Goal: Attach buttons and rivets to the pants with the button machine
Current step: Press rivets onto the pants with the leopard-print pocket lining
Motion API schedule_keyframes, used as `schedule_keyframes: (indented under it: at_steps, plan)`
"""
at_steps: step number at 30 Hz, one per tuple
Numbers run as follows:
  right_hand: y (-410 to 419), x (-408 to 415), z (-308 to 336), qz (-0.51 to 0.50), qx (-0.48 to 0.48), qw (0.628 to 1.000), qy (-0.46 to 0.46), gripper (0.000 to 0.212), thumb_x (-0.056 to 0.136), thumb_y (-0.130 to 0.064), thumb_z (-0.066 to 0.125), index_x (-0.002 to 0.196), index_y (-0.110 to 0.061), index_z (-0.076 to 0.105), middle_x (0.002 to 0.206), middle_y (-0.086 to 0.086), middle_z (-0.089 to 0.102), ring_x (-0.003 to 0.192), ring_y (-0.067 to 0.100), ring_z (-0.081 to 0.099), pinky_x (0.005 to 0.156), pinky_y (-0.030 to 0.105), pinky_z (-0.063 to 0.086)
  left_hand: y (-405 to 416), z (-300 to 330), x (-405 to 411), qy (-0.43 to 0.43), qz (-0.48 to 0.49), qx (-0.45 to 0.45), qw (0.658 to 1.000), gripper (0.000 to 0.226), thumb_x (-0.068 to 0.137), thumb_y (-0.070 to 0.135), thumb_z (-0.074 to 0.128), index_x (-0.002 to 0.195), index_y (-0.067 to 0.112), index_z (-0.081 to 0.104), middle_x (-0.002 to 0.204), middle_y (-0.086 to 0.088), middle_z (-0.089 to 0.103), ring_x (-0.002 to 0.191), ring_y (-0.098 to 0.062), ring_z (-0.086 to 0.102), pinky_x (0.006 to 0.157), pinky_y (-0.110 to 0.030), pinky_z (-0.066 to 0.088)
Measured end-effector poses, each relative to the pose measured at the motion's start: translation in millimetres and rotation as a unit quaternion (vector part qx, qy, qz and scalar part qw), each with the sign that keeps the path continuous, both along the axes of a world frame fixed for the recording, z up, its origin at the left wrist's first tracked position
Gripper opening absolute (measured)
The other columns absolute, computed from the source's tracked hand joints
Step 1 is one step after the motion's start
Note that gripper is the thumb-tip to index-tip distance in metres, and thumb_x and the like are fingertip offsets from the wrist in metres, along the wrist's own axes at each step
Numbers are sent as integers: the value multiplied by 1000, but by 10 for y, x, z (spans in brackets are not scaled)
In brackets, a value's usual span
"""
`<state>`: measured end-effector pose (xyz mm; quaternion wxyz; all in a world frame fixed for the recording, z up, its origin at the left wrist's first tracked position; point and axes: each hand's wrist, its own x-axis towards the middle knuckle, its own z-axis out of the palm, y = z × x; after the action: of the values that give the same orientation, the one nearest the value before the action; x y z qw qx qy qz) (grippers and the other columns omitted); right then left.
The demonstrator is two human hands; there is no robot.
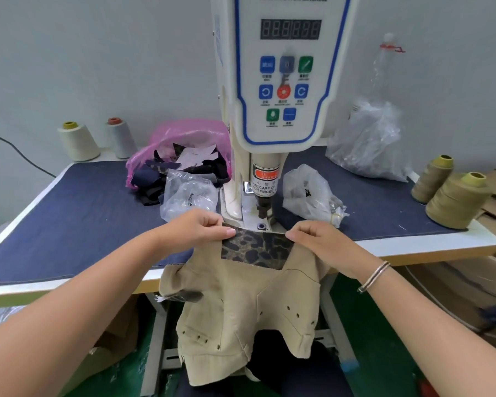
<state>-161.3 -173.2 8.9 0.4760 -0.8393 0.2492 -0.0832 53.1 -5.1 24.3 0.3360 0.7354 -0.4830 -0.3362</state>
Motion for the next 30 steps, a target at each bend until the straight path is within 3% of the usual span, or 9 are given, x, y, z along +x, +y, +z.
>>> schedule_keyframes:
  at_steps: [3, 6, 9, 13, 18, 21, 25, 28, 30]
  plan:
    - [-12, 20, -33, 20, 1, 1000, -2, 29, 94, -37, 52, 79, -15, 65, 76, 2, 57, 74, 10, 52, 78, 30, 41, -11, -75, -11, 16, 17, -23, 999, 51, 85, 39, 70, 60, 10, 37, 56, 5, 28, 51, -8, 25, 46, -14, 21]
    - [27, 49, -45, 51, -22, 998, 6, 18, 94, -31, 54, 81, -29, 66, 74, -19, 64, 72, -7, 56, 74, 21, 42, 26, -109, 13, 36, 13, -11, 999, 62, 74, 53, 73, 72, -5, 50, 66, -5, 39, 64, -17, 34, 59, -22, 28]
    - [50, 83, -13, 67, -15, 998, 5, 17, 95, -24, 54, 88, -32, 67, 85, -17, 68, 82, -4, 60, 80, 23, 46, 90, -64, 28, 30, -7, 24, 999, 73, 67, 61, 73, 72, -6, 47, 69, -7, 34, 66, -19, 29, 59, -22, 25]
    - [68, 128, 30, 66, 36, 997, -14, 26, 96, -16, 52, 96, -39, 65, 105, -14, 67, 100, 0, 60, 93, 22, 44, 113, 44, 20, 11, -9, 16, 1000, 52, 79, 46, 69, 67, 0, 49, 66, -6, 33, 58, -12, 29, 51, -15, 25]
    - [105, 149, 62, 95, 62, 993, -29, 38, 97, -9, 47, 106, -42, 63, 115, -18, 62, 108, -5, 55, 97, 17, 42, 58, 124, -33, -26, -53, 49, 997, 11, 96, 15, 57, 92, 11, 67, 83, 3, 65, 76, -8, 56, 77, -23, 44]
    - [86, 120, 30, 78, 36, 996, -23, 31, 94, -15, 56, 116, -36, 60, 97, -5, 66, 94, 4, 62, 91, 21, 46, 48, 105, -57, -25, -60, 56, 996, 13, 94, 17, 60, 83, 16, 67, 67, 13, 60, 64, 0, 52, 67, -10, 40]
    - [80, 53, -65, 46, -10, 999, 13, 6, 87, -28, 67, 92, -27, 68, 71, -7, 64, 67, 4, 58, 72, 22, 45, 55, 35, -79, 1, -26, 17, 1000, 17, 89, 22, 68, 79, 7, 65, 59, 4, 40, 59, -9, 37, 57, -14, 32]
    - [48, 14, -85, 44, -11, 999, 30, 20, 86, -37, 65, 74, -23, 71, 63, -13, 62, 60, -5, 54, 64, 15, 42, 54, -12, -71, -2, -7, -8, 1000, 33, 89, 23, 68, 82, -7, 57, 61, 1, 37, 59, -11, 32, 51, -14, 26]
    - [10, 16, -57, 28, 34, 999, 15, 22, 88, -38, 62, 73, -25, 71, 66, -14, 61, 63, -5, 55, 69, 18, 40, 62, -43, -47, 14, 5, -16, 1000, 37, 92, 25, 64, 81, -10, 53, 68, -5, 39, 60, -12, 32, 50, -14, 24]
